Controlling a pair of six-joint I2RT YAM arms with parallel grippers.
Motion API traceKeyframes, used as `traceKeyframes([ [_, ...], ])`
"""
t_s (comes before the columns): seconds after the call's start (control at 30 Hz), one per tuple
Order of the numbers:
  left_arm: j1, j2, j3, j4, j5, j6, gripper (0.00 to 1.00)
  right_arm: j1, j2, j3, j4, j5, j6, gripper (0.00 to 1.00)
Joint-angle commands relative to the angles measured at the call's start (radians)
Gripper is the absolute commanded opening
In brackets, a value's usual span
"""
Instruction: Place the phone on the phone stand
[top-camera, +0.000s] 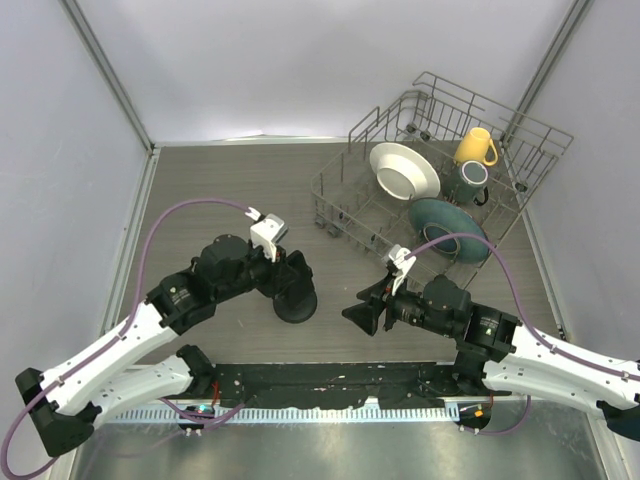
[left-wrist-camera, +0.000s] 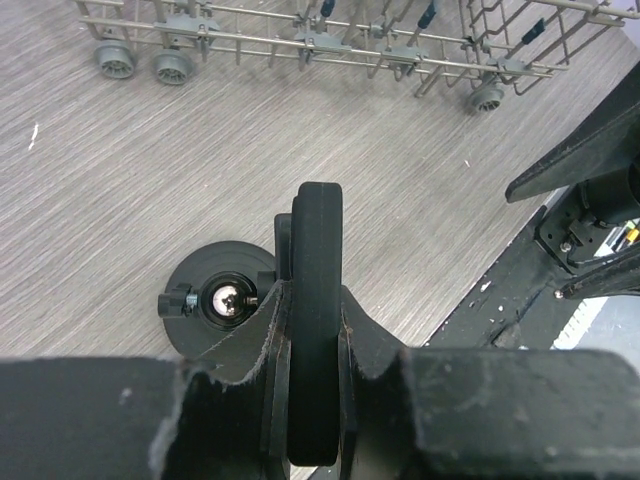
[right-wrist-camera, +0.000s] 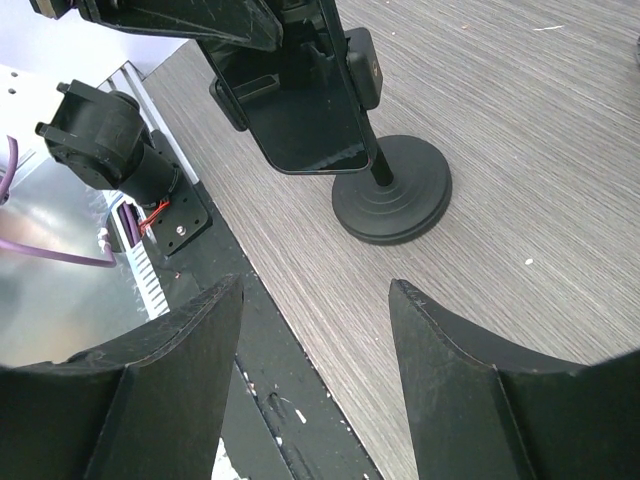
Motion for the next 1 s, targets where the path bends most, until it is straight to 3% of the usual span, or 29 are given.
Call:
traceKeyframes([
  [0.0, 0.001, -0.031, 0.076, -0.001, -0.095, -0.024, 0.00, -0.002, 0.000, 0.000, 0.031, -0.004, 0.006, 0.65],
  [0.23, 0.004, 0.004, 0.154, -0.056, -0.299, 0.023, 0.00, -0.002, 0.005, 0.001, 0.028, 0.018, 0.006, 0.65],
  [0.4, 0.087, 0.021, 0.199, -0.025, -0.309, 0.118, 0.00, -0.002, 0.011, 0.001, 0.025, 0.026, 0.000, 0.65],
  [0.47, 0.153, 0.013, 0.199, -0.005, -0.248, 0.146, 0.00, -0.003, 0.018, 0.004, 0.021, 0.027, -0.004, 0.65],
  [0.5, 0.238, 0.010, 0.199, 0.020, -0.212, 0.156, 0.00, -0.002, 0.020, 0.004, 0.019, 0.027, -0.008, 0.65],
  [0.67, 0.488, 0.033, 0.191, 0.137, 0.073, 0.229, 0.00, -0.002, 0.026, 0.015, 0.011, 0.015, -0.011, 0.65],
  [0.8, 0.775, 0.137, 0.206, 0.244, 0.306, 0.235, 0.00, -0.002, 0.017, 0.029, -0.013, 0.003, -0.011, 0.65],
  [0.97, 0.924, 0.246, 0.283, 0.295, 0.392, 0.310, 0.00, -0.002, -0.026, 0.063, -0.107, 0.013, -0.025, 0.65],
])
